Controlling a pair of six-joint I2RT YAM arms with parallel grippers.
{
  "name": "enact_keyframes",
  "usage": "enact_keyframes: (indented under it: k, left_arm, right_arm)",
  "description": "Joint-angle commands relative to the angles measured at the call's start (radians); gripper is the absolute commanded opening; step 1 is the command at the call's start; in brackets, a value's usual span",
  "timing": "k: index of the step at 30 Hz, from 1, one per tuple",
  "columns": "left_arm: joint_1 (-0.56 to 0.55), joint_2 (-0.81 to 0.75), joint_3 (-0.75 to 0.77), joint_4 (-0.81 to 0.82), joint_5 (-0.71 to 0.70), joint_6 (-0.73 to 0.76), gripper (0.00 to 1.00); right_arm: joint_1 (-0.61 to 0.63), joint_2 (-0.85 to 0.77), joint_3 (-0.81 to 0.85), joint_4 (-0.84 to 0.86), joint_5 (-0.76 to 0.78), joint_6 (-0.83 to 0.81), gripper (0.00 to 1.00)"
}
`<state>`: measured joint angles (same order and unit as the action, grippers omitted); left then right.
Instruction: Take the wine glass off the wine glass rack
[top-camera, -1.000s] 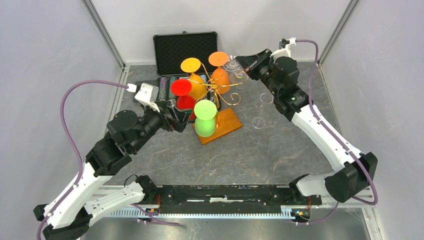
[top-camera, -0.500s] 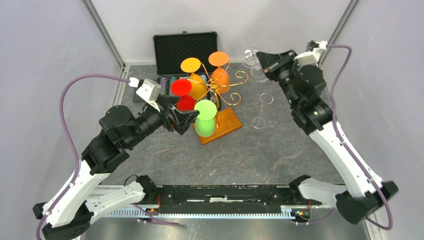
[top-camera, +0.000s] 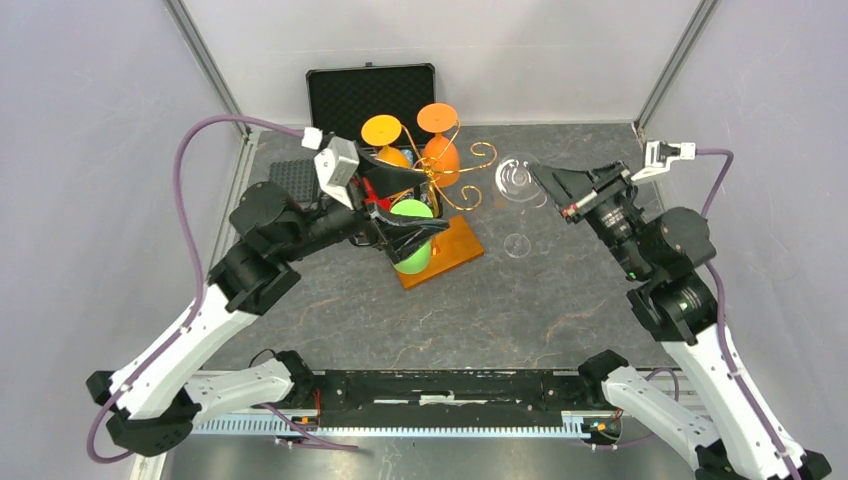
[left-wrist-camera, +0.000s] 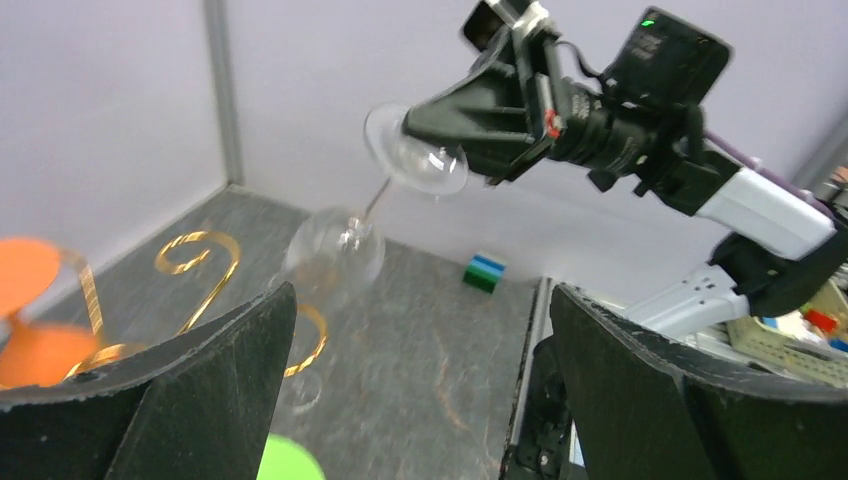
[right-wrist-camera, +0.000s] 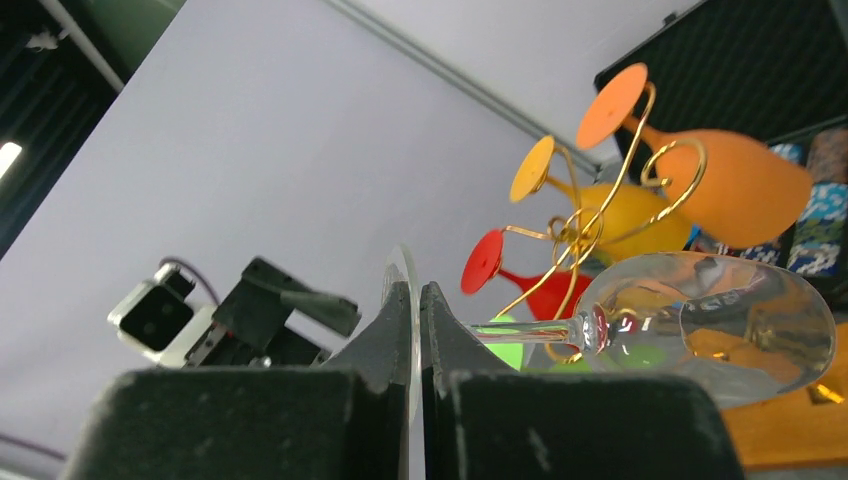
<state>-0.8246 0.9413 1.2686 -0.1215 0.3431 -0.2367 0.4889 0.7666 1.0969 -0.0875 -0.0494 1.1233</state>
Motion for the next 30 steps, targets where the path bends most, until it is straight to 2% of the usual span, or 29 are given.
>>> enact_keyframes:
  k: [1, 4, 5, 8, 14, 18, 23, 27, 30]
  left_arm:
    - [-0.025, 0.092, -0.008, 0.287, 0.250, 0.065, 1.00]
    - [-0.053, 0.168, 0.022, 0.370, 0.247, 0.079, 0.94]
    - [-0.059, 0.202, 0.041, 0.376, 0.236, 0.072, 0.89]
    - [-0.063, 0.268, 0.098, 0.331, 0.249, 0.104, 0.84]
    - [-0.077, 0.312, 0.087, 0.354, 0.370, 0.284, 0.84]
    - [-0.086, 0.336, 0.079, 0.361, 0.475, 0.415, 0.75]
    - [-0.088, 0.384, 0.106, 0.343, 0.451, 0.459, 0.62]
    - [-0.098, 0.413, 0.111, 0.361, 0.388, 0.445, 0.56]
    - [-0.105, 0.436, 0.123, 0.376, 0.381, 0.408, 0.41]
  right_arm:
    - [0.000, -0.087, -0.021, 0.034, -0.110, 0.091, 0.00]
    - [0.000, -0.120, -0.039, 0.035, -0.156, 0.127, 0.00]
    - [0.000, -0.128, -0.044, 0.046, -0.171, 0.141, 0.00]
    - [0.000, -0.138, -0.037, 0.067, -0.197, 0.164, 0.00]
    - [0.000, -0.126, -0.019, 0.060, -0.233, 0.181, 0.00]
    - [0.000, -0.112, -0.028, 0.076, -0.251, 0.196, 0.00]
    - [0.000, -0.102, -0.030, 0.079, -0.255, 0.205, 0.00]
    - [0.000, -0.100, -0.027, 0.080, -0.251, 0.202, 0.00]
    - [0.000, -0.098, -0.031, 0.080, -0.241, 0.197, 0.00]
